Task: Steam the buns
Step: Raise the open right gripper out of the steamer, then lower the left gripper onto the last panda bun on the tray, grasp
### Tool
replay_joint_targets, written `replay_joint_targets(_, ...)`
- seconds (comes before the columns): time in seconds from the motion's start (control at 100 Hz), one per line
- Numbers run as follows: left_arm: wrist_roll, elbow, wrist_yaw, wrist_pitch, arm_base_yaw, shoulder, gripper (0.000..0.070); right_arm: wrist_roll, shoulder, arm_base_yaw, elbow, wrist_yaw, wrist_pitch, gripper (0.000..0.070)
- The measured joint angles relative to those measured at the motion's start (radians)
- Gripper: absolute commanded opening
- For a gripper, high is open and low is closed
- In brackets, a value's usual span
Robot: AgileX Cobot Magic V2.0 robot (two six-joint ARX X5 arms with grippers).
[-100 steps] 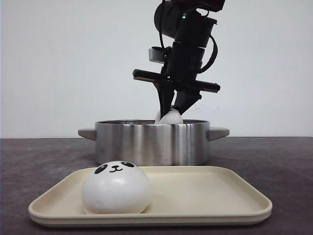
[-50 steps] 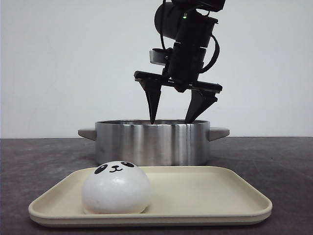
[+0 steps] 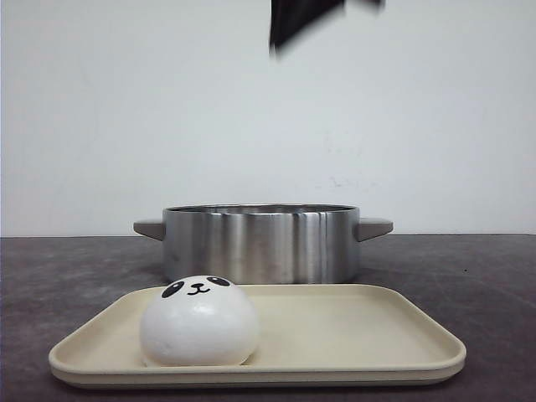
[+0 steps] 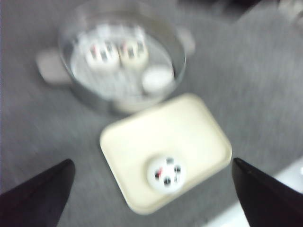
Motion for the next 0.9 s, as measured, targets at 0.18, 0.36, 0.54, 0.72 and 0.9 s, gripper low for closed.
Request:
replay_joint_targets(0.18,-0.024,-0.159,0.064,0.058,-0.001,0.065,0.0637,-0.039,-0.204,0.114,0.0,0.14,-0.001,0.0018)
replay_joint_targets(0.36,-0.078,-0.249,0.157,0.135,-0.026,0.178,0.0637,-0.05,-0.351,0.149,0.002,0.172,-0.017,0.0018)
replay_joint_targets(0.54,-0.12,-0.249,0.161,0.208,-0.086,0.325,0.0641,-0.053,-0.414,0.149,0.002,0.196,-0.072,0.0018)
replay_joint_targets(0.72,-0.171,-0.249,0.161,0.27,-0.139,0.463,0.0642,-0.056,-0.441,0.149,0.002,0.199,-0.155,0.0018)
replay_joint_targets(0.9,-0.246,-0.249,0.116,0.311,-0.178,0.565,0.0642,-0.056,-0.467,0.149,0.002,0.199,-0.195,0.0018)
